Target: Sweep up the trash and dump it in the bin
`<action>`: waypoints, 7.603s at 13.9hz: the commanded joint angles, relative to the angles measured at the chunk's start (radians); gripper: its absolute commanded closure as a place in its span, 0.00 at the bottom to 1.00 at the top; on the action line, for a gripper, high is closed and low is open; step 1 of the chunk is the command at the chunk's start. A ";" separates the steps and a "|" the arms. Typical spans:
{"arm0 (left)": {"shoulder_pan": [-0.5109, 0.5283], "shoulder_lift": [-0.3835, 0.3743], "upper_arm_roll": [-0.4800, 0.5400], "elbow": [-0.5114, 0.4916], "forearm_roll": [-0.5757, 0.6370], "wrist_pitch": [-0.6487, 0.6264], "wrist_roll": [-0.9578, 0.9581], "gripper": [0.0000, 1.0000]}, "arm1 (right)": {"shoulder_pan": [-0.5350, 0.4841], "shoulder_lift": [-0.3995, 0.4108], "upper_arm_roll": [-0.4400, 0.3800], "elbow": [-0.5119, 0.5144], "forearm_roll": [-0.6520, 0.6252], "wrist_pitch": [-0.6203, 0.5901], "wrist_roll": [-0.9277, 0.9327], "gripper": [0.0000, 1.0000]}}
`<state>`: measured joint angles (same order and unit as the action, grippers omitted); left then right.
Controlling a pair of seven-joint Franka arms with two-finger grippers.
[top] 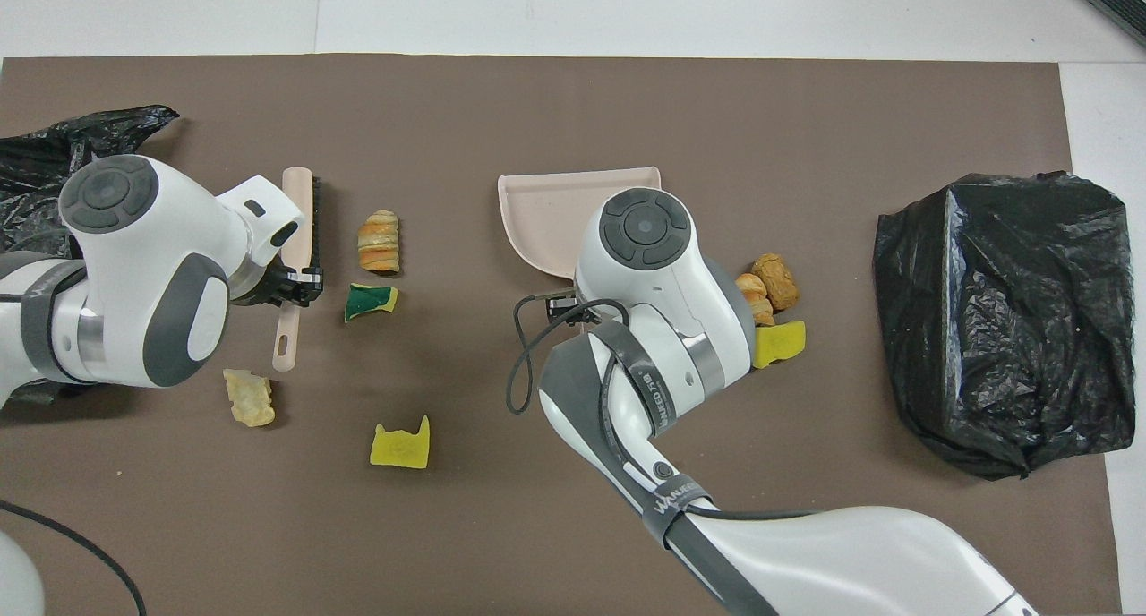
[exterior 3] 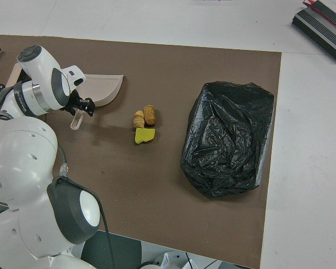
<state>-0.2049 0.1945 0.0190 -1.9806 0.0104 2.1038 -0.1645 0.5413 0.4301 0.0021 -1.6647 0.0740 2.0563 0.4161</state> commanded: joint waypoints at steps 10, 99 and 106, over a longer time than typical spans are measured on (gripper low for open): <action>0.018 -0.006 0.002 0.008 -0.013 0.004 0.045 1.00 | -0.041 -0.039 0.009 0.008 0.110 -0.016 -0.338 1.00; -0.508 -0.343 0.007 -0.228 -0.254 -0.372 -1.194 1.00 | -0.017 -0.108 0.012 -0.139 -0.177 -0.091 -1.321 1.00; -0.630 -0.366 -0.001 -0.425 -0.271 -0.182 -1.239 1.00 | -0.069 -0.125 0.013 -0.202 -0.175 -0.024 -1.556 1.00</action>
<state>-0.7989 -0.1635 0.0080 -2.3521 -0.2598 1.8260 -1.3821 0.4876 0.3343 0.0039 -1.8140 -0.0996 2.0081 -1.1102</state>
